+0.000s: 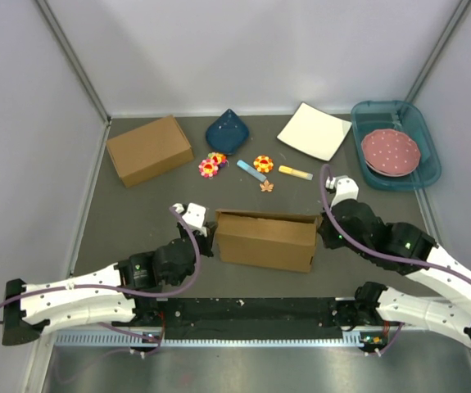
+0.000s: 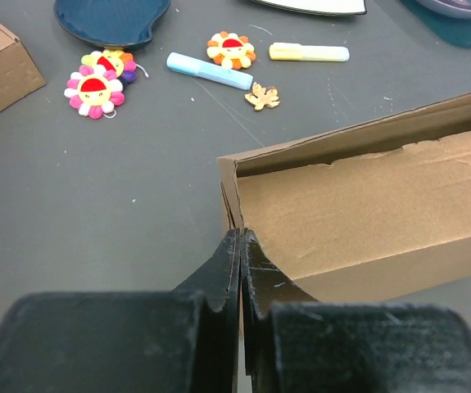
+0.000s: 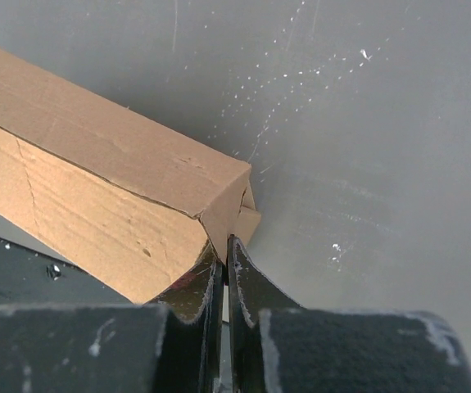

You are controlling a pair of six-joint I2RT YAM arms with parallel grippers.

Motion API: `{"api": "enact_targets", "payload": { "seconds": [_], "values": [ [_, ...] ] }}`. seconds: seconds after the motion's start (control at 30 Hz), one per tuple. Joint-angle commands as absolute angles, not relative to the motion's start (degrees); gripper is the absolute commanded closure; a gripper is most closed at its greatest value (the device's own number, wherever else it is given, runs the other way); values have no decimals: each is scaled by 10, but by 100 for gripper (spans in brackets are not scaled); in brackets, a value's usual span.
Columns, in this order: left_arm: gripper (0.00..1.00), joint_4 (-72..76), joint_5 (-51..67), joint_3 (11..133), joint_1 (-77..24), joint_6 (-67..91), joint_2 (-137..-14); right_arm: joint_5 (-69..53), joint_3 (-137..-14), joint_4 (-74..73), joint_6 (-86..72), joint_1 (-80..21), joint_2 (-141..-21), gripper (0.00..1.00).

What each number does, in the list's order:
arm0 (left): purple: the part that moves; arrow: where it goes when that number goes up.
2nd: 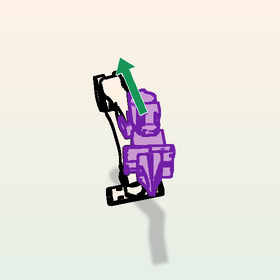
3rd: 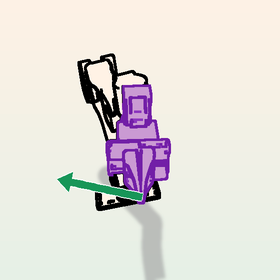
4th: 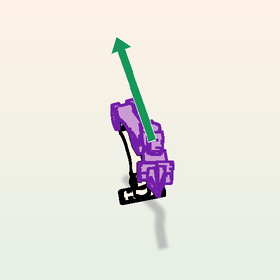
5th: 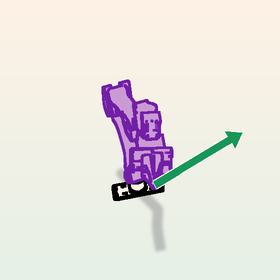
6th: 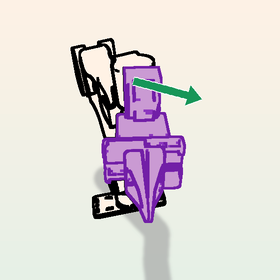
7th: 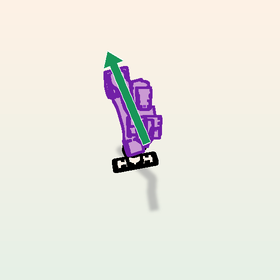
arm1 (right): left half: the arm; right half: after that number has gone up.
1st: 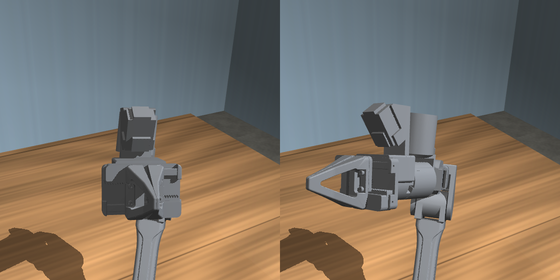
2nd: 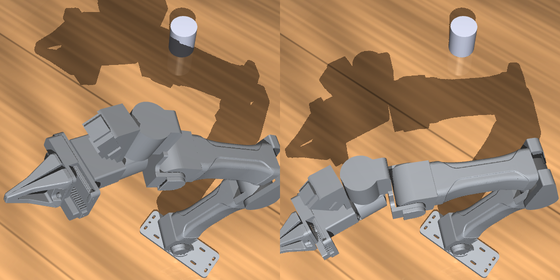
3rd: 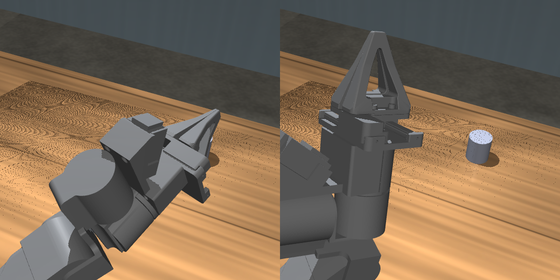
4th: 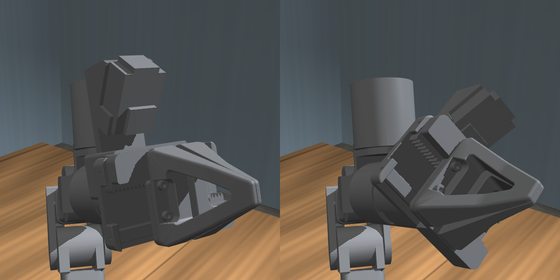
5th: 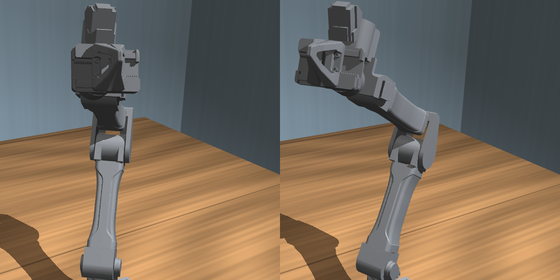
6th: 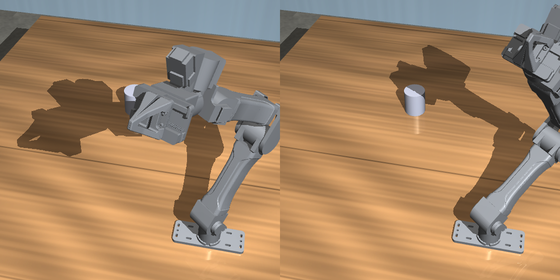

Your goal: Fold the paper box

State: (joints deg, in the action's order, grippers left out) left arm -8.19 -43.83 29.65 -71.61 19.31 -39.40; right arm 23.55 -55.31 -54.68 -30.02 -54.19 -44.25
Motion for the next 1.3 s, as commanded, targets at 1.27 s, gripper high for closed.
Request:
{"api": "enact_targets", "payload": {
  "seconds": [1.27],
  "values": [
    [67,-181,-448,308,-718,268,-277,229,-467,-483,-311,-541,-384,100]
  ]
}}
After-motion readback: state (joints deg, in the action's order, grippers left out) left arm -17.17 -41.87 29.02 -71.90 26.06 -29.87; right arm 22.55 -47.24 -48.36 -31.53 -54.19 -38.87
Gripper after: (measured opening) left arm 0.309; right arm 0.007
